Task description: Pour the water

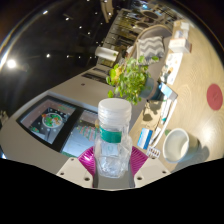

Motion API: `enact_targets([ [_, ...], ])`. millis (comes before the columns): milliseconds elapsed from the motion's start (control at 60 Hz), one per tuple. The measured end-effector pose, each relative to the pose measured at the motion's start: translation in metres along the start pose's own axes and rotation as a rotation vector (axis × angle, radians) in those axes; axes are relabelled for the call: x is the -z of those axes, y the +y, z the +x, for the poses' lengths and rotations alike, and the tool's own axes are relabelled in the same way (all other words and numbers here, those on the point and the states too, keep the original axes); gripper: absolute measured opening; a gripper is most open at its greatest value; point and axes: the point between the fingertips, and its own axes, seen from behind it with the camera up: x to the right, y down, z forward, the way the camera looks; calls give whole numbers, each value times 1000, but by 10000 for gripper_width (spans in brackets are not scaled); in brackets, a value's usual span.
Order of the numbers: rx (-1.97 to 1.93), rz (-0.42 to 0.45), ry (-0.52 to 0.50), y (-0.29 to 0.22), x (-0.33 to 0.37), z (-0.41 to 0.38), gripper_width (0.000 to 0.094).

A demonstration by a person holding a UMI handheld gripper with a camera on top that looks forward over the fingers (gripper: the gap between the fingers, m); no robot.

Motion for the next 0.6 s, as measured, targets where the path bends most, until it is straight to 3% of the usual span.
enact_targets([
  [167, 448, 99, 174, -85, 14, 33, 416],
  [317, 805, 136, 376, -158, 47, 101, 415],
  [450, 975, 96, 518, -187, 67, 162, 415],
  [600, 1058, 20, 562, -192, 63, 235, 415],
])
